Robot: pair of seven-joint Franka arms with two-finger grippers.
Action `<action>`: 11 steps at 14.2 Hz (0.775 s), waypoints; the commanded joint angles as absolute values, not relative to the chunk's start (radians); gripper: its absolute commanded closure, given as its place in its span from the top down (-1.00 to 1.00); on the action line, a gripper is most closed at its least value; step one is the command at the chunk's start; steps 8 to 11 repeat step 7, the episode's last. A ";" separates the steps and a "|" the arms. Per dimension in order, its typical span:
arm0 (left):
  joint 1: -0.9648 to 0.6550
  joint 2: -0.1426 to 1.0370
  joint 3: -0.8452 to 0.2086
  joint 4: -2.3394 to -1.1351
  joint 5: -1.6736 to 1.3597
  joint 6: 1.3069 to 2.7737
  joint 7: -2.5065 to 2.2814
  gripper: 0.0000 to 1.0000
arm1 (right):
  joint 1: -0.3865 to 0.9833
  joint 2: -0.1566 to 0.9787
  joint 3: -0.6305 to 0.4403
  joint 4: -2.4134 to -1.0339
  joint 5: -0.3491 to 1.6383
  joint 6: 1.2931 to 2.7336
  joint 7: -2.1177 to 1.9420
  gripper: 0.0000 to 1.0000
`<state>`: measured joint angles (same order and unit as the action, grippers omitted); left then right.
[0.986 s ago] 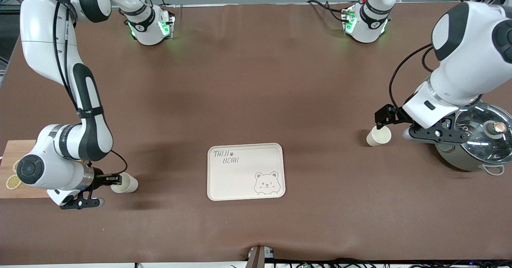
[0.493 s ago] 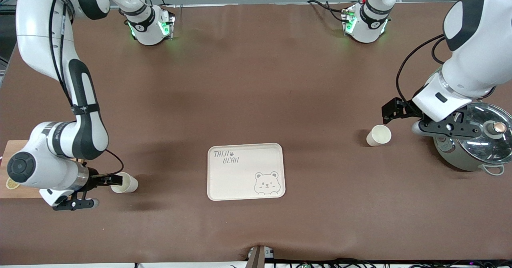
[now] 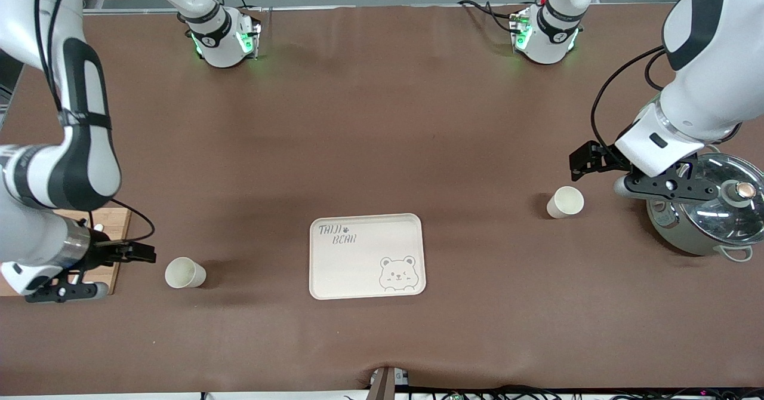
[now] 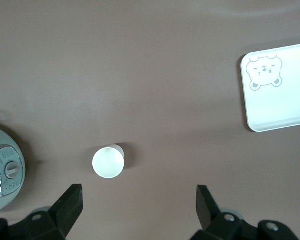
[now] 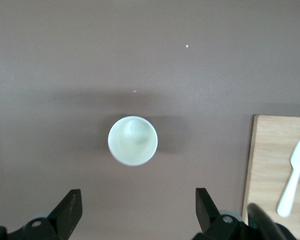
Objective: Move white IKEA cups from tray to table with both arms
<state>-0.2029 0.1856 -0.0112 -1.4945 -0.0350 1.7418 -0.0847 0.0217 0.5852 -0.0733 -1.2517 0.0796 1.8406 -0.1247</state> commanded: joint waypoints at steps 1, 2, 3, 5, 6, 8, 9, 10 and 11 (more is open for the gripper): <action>-0.198 0.179 -0.021 -1.493 -0.015 1.726 -0.083 1.00 | 0.009 0.482 -0.057 -1.282 0.068 1.763 -0.092 1.00; -0.198 0.181 -0.021 -1.493 -0.015 1.726 -0.083 1.00 | 0.009 0.451 -0.058 -1.282 0.067 1.731 -0.083 1.00; -0.198 0.183 -0.021 -1.493 -0.015 1.726 -0.083 1.00 | 0.009 0.422 -0.057 -1.282 0.067 1.700 -0.077 1.00; -0.198 0.183 -0.020 -1.493 -0.015 1.726 -0.084 1.00 | 0.009 0.371 -0.058 -1.282 0.067 1.651 -0.061 1.00; -0.198 0.183 -0.020 -1.493 -0.015 1.726 -0.084 1.00 | 0.011 0.348 -0.058 -1.282 0.066 1.631 -0.051 1.00; -0.198 0.184 -0.021 -1.493 -0.015 1.726 -0.084 1.00 | 0.011 0.328 -0.058 -1.282 0.066 1.612 -0.038 1.00; -0.198 0.184 -0.021 -1.493 -0.015 1.726 -0.084 1.00 | 0.011 0.328 -0.058 -1.282 0.066 1.612 -0.038 1.00; -0.198 0.184 -0.021 -1.493 -0.015 1.726 -0.084 1.00 | 0.011 0.328 -0.058 -1.282 0.066 1.612 -0.038 1.00; -0.198 0.184 -0.021 -1.493 -0.015 1.726 -0.084 1.00 | 0.011 0.328 -0.058 -1.282 0.066 1.612 -0.038 1.00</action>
